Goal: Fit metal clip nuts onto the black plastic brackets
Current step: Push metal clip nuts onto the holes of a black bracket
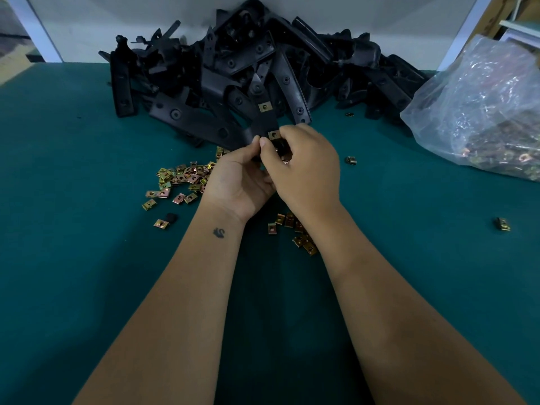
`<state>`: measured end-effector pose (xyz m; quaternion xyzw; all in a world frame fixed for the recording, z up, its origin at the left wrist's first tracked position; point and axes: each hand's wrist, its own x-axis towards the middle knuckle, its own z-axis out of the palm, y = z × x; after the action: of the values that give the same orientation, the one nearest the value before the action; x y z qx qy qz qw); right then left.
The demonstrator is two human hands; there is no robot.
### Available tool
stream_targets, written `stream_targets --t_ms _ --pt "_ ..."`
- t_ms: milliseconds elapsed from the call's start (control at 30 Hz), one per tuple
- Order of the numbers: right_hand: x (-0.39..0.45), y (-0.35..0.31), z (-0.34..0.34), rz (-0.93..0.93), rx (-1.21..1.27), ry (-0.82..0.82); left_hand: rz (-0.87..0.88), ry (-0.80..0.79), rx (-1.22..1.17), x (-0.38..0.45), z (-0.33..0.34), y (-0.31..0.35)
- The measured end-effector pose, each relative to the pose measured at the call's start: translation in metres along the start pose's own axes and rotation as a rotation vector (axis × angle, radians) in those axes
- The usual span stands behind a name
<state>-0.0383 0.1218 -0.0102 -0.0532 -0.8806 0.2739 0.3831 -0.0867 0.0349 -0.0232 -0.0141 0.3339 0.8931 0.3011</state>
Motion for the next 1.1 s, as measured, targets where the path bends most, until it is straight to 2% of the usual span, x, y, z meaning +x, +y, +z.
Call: stream_targets --t_ms 167,333,500,767,967,1100 --pt "-0.0006 -0.0013 -0.0005 0.095 0.097 -0.031 0.021 -0.018 -0.085 -0.0012 0.0012 -0.0012" --pt "-0.0010 -0.0054 0.0000 0.127 0.124 0.051 0.021 -0.029 -0.165 -0.0048 0.0048 -0.0001" --pt "0.0010 -0.0017 -0.0013 0.110 0.217 0.098 -0.005 -0.058 -0.025 -0.0044 0.0059 -0.0020" --pt "-0.0004 -0.0034 0.0003 0.085 0.199 0.145 -0.034 -0.044 -0.045 -0.0044 0.0049 -0.0013" --pt "0.0028 -0.0009 -0.0021 0.143 0.269 0.106 0.075 0.059 -0.015 -0.0002 0.0057 0.0007" --pt "0.0008 -0.0002 -0.0011 0.253 0.369 -0.009 0.096 0.133 -0.081 0.0020 0.0035 0.0025"
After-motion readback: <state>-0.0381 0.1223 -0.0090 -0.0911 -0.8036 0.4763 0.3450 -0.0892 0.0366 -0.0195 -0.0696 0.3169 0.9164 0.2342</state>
